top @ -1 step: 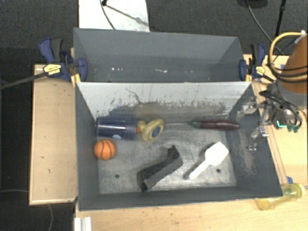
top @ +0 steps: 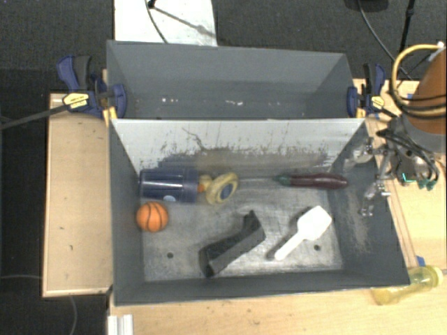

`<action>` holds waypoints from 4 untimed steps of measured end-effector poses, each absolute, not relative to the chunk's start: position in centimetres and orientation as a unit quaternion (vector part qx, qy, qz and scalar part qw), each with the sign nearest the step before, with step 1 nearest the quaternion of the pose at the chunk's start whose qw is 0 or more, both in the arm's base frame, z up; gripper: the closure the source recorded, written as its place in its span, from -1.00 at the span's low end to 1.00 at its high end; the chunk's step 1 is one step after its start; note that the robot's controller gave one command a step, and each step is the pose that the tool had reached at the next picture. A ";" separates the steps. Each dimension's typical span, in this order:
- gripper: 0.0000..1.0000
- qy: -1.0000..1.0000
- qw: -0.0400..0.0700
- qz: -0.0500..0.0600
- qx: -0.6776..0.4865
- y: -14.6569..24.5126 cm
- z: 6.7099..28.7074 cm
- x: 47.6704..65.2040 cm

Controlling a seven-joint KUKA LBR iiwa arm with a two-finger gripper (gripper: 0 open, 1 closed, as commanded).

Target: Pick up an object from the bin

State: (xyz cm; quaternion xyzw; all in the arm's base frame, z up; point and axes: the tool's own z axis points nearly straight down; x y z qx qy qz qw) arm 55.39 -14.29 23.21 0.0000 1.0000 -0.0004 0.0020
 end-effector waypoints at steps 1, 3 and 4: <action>-1.00 1.000 0.006 -0.001 0.007 -13.0 18.2 56.7; 1.00 1.000 0.005 -0.001 0.021 -7.2 7.4 58.4; 1.00 1.000 0.005 -0.001 0.021 -7.2 7.4 58.4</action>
Offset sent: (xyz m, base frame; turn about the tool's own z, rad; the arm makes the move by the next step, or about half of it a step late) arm 0.0113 0.0357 -0.1621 -0.1768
